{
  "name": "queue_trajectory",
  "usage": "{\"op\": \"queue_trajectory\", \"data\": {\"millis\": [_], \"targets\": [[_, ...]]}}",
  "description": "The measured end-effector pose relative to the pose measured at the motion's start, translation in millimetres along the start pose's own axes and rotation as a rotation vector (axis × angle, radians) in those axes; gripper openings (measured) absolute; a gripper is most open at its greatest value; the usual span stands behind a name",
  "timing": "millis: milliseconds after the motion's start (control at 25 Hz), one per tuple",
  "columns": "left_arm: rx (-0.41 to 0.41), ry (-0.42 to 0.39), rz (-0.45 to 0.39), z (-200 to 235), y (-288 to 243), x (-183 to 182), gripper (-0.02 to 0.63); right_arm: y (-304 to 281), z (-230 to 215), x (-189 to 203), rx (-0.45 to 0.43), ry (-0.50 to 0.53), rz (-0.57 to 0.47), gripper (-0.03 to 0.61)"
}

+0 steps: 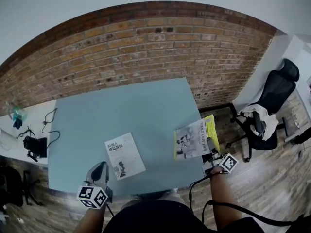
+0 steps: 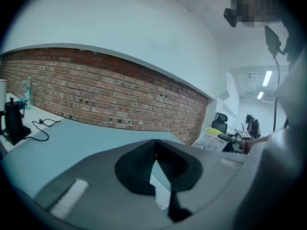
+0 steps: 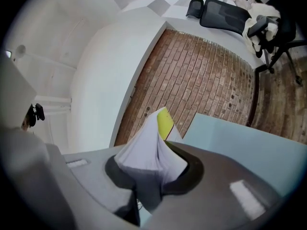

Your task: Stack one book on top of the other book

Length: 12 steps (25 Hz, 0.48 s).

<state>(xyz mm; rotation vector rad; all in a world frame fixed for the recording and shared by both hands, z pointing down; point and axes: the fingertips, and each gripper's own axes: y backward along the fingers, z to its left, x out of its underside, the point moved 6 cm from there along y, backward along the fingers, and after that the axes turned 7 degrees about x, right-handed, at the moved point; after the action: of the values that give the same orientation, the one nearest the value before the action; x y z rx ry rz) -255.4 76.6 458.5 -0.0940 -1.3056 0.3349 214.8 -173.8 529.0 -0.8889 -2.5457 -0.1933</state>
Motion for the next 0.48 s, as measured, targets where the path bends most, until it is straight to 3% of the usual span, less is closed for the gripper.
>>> {"op": "queue_trajectory", "data": {"millis": [480], "targets": [[-0.062,0.028,-0.045,19.1,25.2,3.2,0.005,-26.6,30.1,16.8,-0.070,0.004,0.061,0.080]]}}
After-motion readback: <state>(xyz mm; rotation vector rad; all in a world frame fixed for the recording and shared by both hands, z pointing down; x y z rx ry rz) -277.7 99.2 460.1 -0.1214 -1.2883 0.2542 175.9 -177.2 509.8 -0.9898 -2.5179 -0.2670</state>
